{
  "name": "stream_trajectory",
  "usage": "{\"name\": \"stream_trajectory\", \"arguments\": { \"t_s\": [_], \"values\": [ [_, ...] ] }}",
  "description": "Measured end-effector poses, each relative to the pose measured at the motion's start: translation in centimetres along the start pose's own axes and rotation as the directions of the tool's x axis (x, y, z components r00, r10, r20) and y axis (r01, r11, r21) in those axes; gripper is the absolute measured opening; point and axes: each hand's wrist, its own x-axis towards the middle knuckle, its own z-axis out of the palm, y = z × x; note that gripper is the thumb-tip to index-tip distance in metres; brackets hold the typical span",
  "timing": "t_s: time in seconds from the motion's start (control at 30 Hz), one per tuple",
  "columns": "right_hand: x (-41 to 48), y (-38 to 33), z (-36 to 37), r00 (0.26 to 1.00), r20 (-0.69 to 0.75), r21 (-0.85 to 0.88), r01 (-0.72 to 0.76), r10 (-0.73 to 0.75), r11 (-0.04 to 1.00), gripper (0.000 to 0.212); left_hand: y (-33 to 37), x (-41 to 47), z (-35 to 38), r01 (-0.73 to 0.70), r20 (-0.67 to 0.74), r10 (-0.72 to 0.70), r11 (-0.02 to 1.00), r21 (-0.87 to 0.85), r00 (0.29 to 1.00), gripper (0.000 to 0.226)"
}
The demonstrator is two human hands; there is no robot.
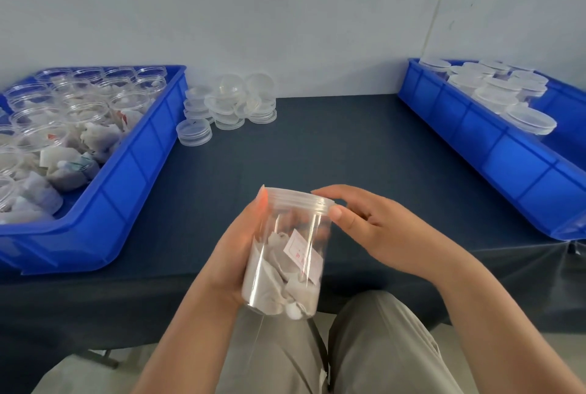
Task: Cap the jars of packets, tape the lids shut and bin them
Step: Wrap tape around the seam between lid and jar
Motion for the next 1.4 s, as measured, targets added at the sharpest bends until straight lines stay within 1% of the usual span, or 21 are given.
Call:
{"name": "stream_trajectory", "arguments": {
  "t_s": [0.07, 0.13, 0.2, 0.27, 0.33, 0.4, 0.5, 0.53, 0.57, 0.63, 0.67, 0.7, 0.8, 0.9, 1.03, 1.13, 1.17, 1.27, 1.33, 1.37, 1.4],
  "values": [
    [0.0, 0.3, -0.1, 1.000, 0.026, 0.027, 0.001, -0.002, 1.000, 0.051, -0.2, 0.2, -0.7, -0.009, -0.022, 0.010, 0.999, 0.036, 1.000, 0.067],
    [-0.1, 0.4, -0.1, 0.998, 0.062, 0.059, 0.019, -0.023, 0.998, 0.046, -0.4, 0.2, -1.1, -0.087, -0.083, 0.097, 0.988, 0.126, 0.992, 0.067],
    [-0.2, 0.5, 0.0, 0.997, 0.059, 0.106, 0.042, -0.048, 0.993, 0.047, -0.5, 0.3, -1.0, -0.142, -0.192, 0.184, 0.966, 0.214, 0.964, 0.072],
    [-0.4, 0.2, 0.1, 0.998, 0.022, 0.117, 0.053, -0.056, 0.992, 0.051, -0.1, 0.2, -0.8, -0.142, -0.310, 0.249, 0.934, 0.328, 0.918, 0.073],
    [-0.6, -0.3, 0.3, 0.999, -0.029, 0.103, 0.048, -0.045, 0.993, 0.058, 0.2, 0.0, -0.5, -0.120, -0.340, 0.292, 0.887, 0.447, 0.894, 0.063],
    [-0.6, -0.6, 0.7, 0.997, -0.081, 0.084, 0.011, -0.004, 0.996, 0.061, 0.4, -0.2, -0.1, -0.083, -0.354, 0.321, 0.832, 0.548, 0.878, 0.055],
    [-0.4, -0.8, 1.6, 0.985, -0.160, 0.072, -0.048, 0.059, 0.996, 0.062, 0.2, 0.1, 0.7, -0.073, -0.383, 0.387, 0.777, 0.625, 0.839, 0.032],
    [-0.4, -0.8, 1.9, 0.980, -0.184, 0.069, -0.060, 0.072, 0.996, 0.065, 0.0, 0.2, 1.1, -0.066, -0.374, 0.389, 0.763, 0.643, 0.842, 0.035],
    [-0.4, -0.9, 2.3, 0.976, -0.206, 0.063, -0.062, 0.074, 0.996, 0.068, -0.3, 0.3, 1.6, -0.066, -0.364, 0.399, 0.744, 0.665, 0.841, 0.047],
    [-0.4, -1.0, 2.7, 0.972, -0.226, 0.046, -0.055, 0.064, 0.997, 0.077, -0.8, 0.5, 2.0, -0.058, -0.395, 0.449, 0.716, 0.696, 0.802, 0.075],
    [-0.4, -1.1, 2.7, 0.973, -0.219, 0.040, -0.062, 0.069, 0.997, 0.079, -0.9, 0.6, 2.1, -0.051, -0.421, 0.464, 0.716, 0.696, 0.779, 0.080],
    [-0.5, -1.1, 2.5, 0.977, -0.198, 0.040, -0.072, 0.078, 0.997, 0.079, -0.9, 0.6, 2.0, -0.041, -0.443, 0.464, 0.725, 0.687, 0.767, 0.079],
    [-1.1, -1.1, 1.4, 0.993, -0.091, 0.024, -0.080, 0.082, 0.997, 0.071, -0.3, 0.5, 1.4, -0.010, -0.476, 0.407, 0.768, 0.641, 0.780, 0.073],
    [-2.0, -0.8, 0.0, 0.999, -0.016, -0.083, -0.042, 0.040, 0.996, 0.060, -0.2, 0.0, 1.1, 0.020, -0.476, 0.384, 0.762, 0.648, 0.791, 0.071],
    [-2.4, 0.2, -1.2, 0.999, 0.012, -0.124, -0.044, 0.046, 0.991, 0.049, -0.3, -1.0, 1.1, 0.015, -0.496, 0.276, 0.863, 0.506, 0.823, 0.059],
    [-2.3, 0.7, -1.9, 0.997, 0.034, -0.120, -0.069, 0.073, 0.990, 0.053, 0.2, -1.7, 1.1, -0.001, -0.480, 0.193, 0.929, 0.371, 0.856, 0.075],
    [-2.2, 0.8, -2.0, 0.996, 0.038, -0.116, -0.074, 0.079, 0.991, 0.055, 0.2, -1.9, 1.1, 0.003, -0.453, 0.142, 0.953, 0.304, 0.880, 0.078],
    [-1.7, 0.5, -2.0, 0.998, 0.036, -0.093, -0.055, 0.059, 0.994, 0.055, 0.1, -1.9, 1.2, 0.003, -0.310, 0.017, 0.998, 0.064, 0.951, 0.078],
    [-1.4, 0.1, -1.8, 0.998, 0.043, -0.067, -0.031, 0.034, 0.997, 0.056, 0.0, -1.6, 1.0, -0.016, -0.238, -0.003, 0.997, -0.076, 0.971, 0.084],
    [-1.3, -0.1, -1.7, 0.998, 0.054, -0.050, -0.019, 0.021, 0.999, 0.057, 0.0, -1.5, 1.1, -0.029, -0.190, 0.006, 0.993, -0.117, 0.982, 0.084],
    [-1.3, -0.2, -1.7, 0.998, 0.065, -0.033, -0.007, 0.009, 0.999, 0.060, 0.0, -1.4, 1.3, -0.035, -0.125, 0.020, 0.992, -0.121, 0.992, 0.081]
  ]
}}
